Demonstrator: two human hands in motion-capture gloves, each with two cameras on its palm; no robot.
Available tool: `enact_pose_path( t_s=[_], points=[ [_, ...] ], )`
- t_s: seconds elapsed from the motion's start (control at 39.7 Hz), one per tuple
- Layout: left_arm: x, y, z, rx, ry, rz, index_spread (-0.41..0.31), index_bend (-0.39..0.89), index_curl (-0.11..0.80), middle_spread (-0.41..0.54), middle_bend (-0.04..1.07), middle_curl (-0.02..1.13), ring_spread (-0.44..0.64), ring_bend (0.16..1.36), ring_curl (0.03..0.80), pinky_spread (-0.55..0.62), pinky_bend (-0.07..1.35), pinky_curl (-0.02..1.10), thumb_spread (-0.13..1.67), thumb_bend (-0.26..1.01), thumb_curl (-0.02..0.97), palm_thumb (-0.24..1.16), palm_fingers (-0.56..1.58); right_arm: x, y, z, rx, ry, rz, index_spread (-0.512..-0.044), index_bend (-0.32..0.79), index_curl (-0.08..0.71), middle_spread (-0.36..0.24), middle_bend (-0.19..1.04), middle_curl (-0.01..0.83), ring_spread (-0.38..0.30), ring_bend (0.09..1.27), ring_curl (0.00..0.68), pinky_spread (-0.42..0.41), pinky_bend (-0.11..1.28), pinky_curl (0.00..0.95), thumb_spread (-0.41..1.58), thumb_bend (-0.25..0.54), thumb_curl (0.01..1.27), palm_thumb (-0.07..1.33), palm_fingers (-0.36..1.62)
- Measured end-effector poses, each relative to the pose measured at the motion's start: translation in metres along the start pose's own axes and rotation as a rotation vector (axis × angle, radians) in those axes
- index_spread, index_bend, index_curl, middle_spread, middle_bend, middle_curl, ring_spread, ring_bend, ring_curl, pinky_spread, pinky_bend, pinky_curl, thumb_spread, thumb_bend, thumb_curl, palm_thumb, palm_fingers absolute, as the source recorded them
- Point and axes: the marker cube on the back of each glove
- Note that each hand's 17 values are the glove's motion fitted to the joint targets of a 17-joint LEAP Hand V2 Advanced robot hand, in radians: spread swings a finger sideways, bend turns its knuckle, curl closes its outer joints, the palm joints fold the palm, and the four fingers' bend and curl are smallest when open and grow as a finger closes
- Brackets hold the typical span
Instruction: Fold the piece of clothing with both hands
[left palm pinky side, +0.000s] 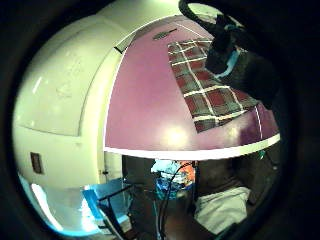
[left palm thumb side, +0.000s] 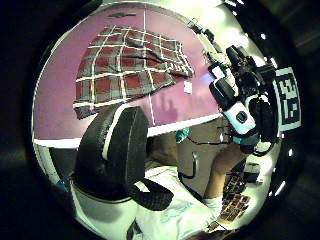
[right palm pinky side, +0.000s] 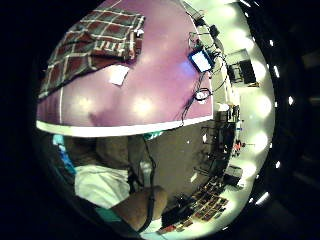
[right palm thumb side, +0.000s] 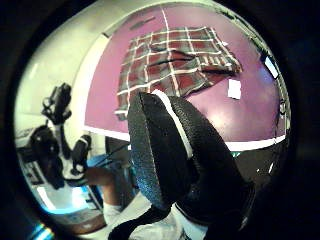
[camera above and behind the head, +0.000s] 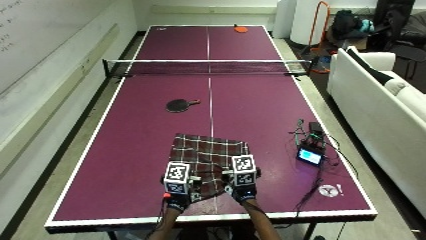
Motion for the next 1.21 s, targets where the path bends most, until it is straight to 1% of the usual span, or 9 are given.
enact_pose_path(
  t_s=[0.08,0.15,0.38,0.61,0.81,0.91,1.03,1.16,1.21],
  points=[
    [-0.001,-0.002,0.002,0.000,-0.004,0.004,-0.021,0.05,0.019,0.030,0.17,0.08,0.10,0.52,0.145,0.08,0.57,0.18,0.58,0.10,0.042,0.17,0.48,0.001,0.000,0.001,-0.006,-0.003,-0.006,-0.245,0.14,0.053,0.007,0.17,0.051,0.087,0.21,0.040,0.151,0.44,0.125,0.59,0.140,0.04,0.22,0.10],
    [-0.001,-0.007,0.005,0.009,0.002,0.008,-0.026,0.07,0.035,0.037,0.18,0.12,0.12,0.56,0.195,0.10,0.61,0.23,0.75,0.10,0.059,0.18,0.44,0.003,-0.002,0.004,-0.002,-0.005,-0.006,-0.298,0.14,0.080,0.008,0.18,0.077,0.110,0.23,0.061,0.185,0.47,0.162,0.77,0.142,0.06,0.24,0.08],
    [0.005,-0.003,0.002,-0.018,0.043,0.018,-0.032,0.09,0.076,0.047,0.19,0.20,0.15,0.62,0.250,0.13,0.64,0.30,1.03,0.07,0.106,0.19,0.38,0.016,0.003,0.006,-0.036,-0.008,0.034,-0.372,0.15,0.136,0.010,0.20,0.144,0.147,0.25,0.104,0.234,0.49,0.217,1.07,0.127,0.10,0.27,0.05],
    [0.005,-0.008,0.010,-0.025,0.020,0.016,-0.034,0.10,0.108,0.050,0.19,0.24,0.16,0.64,0.272,0.13,0.65,0.33,1.13,0.03,0.143,0.20,0.36,0.024,0.008,0.006,-0.068,-0.003,0.045,-0.395,0.15,0.175,0.011,0.20,0.194,0.162,0.27,0.137,0.252,0.50,0.250,1.19,0.095,0.12,0.28,0.03],
    [0.006,-0.004,0.019,-0.048,0.044,0.017,-0.035,0.10,0.128,0.051,0.19,0.28,0.16,0.66,0.287,0.13,0.65,0.35,1.17,0.00,0.169,0.21,0.35,0.028,-0.004,0.031,-0.069,-0.070,0.015,-0.402,0.14,0.196,0.011,0.19,0.226,0.167,0.27,0.159,0.255,0.53,0.280,1.24,0.067,0.15,0.29,0.02],
    [0.004,-0.007,0.040,-0.079,0.043,0.014,-0.035,0.10,0.136,0.051,0.20,0.29,0.16,0.67,0.292,0.13,0.65,0.35,1.18,-0.01,0.180,0.21,0.34,0.031,-0.010,0.049,-0.081,-0.100,0.011,-0.395,0.09,0.181,0.011,0.18,0.233,0.168,0.29,0.172,0.245,0.63,0.311,1.25,0.052,0.16,0.30,0.03],
    [0.003,-0.014,0.082,-0.162,0.056,-0.010,-0.035,0.10,0.146,0.052,0.19,0.30,0.16,0.67,0.296,0.14,0.65,0.36,1.19,-0.01,0.193,0.22,0.33,0.036,-0.026,0.083,-0.117,-0.065,0.046,-0.384,0.06,0.161,0.011,0.22,0.258,0.169,0.34,0.196,0.235,0.67,0.333,1.26,0.034,0.17,0.31,-0.01],
    [0.000,-0.028,0.128,-0.233,0.053,-0.025,-0.028,0.11,0.158,0.060,0.18,0.31,0.17,0.67,0.299,0.15,0.65,0.37,1.19,-0.01,0.205,0.22,0.31,0.039,-0.019,0.069,-0.112,-0.033,0.066,-0.375,0.08,0.148,0.015,0.23,0.275,0.169,0.36,0.209,0.230,0.67,0.338,1.26,0.024,0.18,0.33,-0.04],
    [0.000,-0.027,0.130,-0.245,0.032,-0.026,-0.027,0.11,0.161,0.064,0.18,0.31,0.17,0.67,0.300,0.15,0.66,0.37,1.18,-0.01,0.210,0.23,0.31,0.042,-0.026,0.075,-0.119,-0.034,0.058,-0.373,0.08,0.145,0.018,0.23,0.279,0.169,0.36,0.212,0.229,0.67,0.340,1.26,0.028,0.19,0.35,-0.05]
  ],
)
